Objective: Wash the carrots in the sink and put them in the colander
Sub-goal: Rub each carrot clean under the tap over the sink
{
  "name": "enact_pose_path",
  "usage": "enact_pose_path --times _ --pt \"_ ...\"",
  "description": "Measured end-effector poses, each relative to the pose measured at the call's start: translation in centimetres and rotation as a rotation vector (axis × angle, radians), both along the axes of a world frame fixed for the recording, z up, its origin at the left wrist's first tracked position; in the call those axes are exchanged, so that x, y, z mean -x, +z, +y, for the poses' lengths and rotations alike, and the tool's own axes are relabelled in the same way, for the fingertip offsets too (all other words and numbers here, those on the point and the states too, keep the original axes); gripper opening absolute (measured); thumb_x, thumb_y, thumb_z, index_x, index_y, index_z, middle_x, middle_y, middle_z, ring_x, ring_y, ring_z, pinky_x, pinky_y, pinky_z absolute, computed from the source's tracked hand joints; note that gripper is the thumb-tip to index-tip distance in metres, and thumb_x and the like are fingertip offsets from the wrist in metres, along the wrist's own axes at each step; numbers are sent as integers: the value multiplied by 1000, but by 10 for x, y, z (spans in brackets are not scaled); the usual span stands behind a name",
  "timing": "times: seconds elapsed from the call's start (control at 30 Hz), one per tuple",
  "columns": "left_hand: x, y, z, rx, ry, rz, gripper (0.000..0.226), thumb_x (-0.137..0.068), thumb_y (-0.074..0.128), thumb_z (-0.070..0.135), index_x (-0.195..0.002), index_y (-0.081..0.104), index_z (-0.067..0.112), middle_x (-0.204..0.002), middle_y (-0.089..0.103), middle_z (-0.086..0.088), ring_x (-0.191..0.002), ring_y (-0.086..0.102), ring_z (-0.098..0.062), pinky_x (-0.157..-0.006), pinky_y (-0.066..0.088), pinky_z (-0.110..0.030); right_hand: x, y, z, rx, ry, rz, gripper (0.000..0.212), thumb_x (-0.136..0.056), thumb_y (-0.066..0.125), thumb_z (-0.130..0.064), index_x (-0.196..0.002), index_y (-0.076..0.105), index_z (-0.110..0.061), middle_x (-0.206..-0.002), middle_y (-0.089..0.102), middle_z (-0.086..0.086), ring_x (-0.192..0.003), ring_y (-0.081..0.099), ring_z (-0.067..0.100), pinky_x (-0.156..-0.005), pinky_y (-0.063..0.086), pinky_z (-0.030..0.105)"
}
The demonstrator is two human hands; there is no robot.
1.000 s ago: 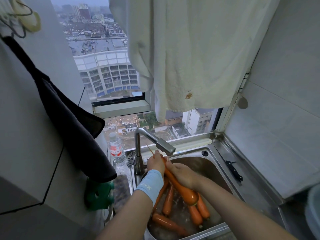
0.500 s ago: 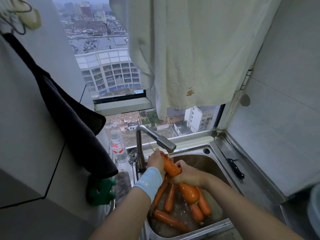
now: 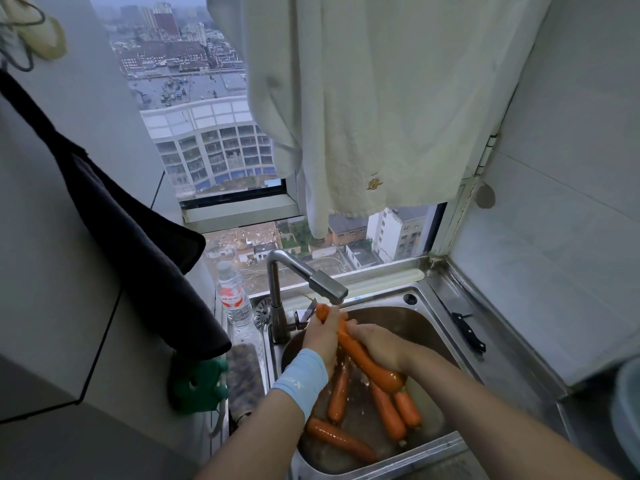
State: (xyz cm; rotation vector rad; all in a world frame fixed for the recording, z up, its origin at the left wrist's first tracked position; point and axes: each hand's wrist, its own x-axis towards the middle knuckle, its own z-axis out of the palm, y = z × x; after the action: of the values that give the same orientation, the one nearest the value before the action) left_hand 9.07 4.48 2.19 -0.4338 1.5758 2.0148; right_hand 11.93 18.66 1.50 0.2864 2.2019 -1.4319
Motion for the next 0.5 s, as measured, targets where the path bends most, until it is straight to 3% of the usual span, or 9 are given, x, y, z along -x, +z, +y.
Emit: enact_pose_path --times 0.07,0.13,0.17,0.27,0.3,0.33,0.4,0.43,0.5 --pt "4 4 5 92 62 0 41 -101 50 46 -122 61 13 -99 76 -8 -89 75 -23 -91 58 -42 0 3 -5 -80 30 11 51 -101 33 -67 -119 66 -32 -116 69 1 -110 65 21 -109 44 48" --pt "15 4 8 93 143 -13 58 -96 45 62 -107 66 9 -86 76 -7 -79 74 -26 -87 59 -42 1 7 -11 -78 24 15 48 -100 40 -65 -122 64 -30 -118 69 1 -110 65 20 -109 45 47" --pt "24 -3 9 104 188 -34 75 -89 39 76 -102 68 8 -85 76 -8 -82 73 -29 -90 58 -45 2 10 -13 -61 32 14 47 -99 46 -65 -122 64 -28 -117 70 1 -108 66 20 -108 47 46" --pt "55 -50 7 138 243 -68 124 -48 27 103 -119 68 10 -104 75 -14 -96 71 -36 -94 55 -50 4 11 -13 -60 56 24 42 -97 54 -60 -120 64 -25 -116 72 3 -106 69 21 -106 50 46" --pt "49 -44 6 110 221 -83 121 -51 31 102 -121 66 11 -105 74 -15 -96 71 -35 -92 56 -49 4 12 -10 -53 58 19 40 -98 54 -58 -119 65 -26 -115 72 3 -106 70 21 -106 50 46" --pt "36 -24 3 59 194 -93 101 -68 37 94 -121 64 12 -107 74 -16 -94 72 -32 -89 58 -46 5 12 -7 -41 48 8 40 -99 53 -58 -118 65 -25 -114 73 4 -105 70 22 -106 50 47" --pt "7 12 2 -26 114 -30 43 -102 40 53 -126 53 19 -113 70 -10 -95 71 -23 -86 58 -40 5 12 -3 -36 51 -15 44 -98 50 -61 -118 66 -24 -112 74 4 -103 72 22 -105 51 50" --pt "1 13 2 -28 73 13 26 -107 40 38 -129 45 26 -117 67 -6 -98 69 -20 -87 57 -39 4 12 -3 -48 65 -17 45 -99 49 -61 -118 66 -24 -112 73 4 -103 71 22 -105 51 50" --pt "1 7 1 25 42 31 23 -107 42 31 -130 40 34 -118 64 -5 -101 68 -21 -94 56 -43 1 10 -6 -103 87 -6 46 -99 46 -63 -117 65 -26 -112 71 2 -103 69 20 -105 50 49"
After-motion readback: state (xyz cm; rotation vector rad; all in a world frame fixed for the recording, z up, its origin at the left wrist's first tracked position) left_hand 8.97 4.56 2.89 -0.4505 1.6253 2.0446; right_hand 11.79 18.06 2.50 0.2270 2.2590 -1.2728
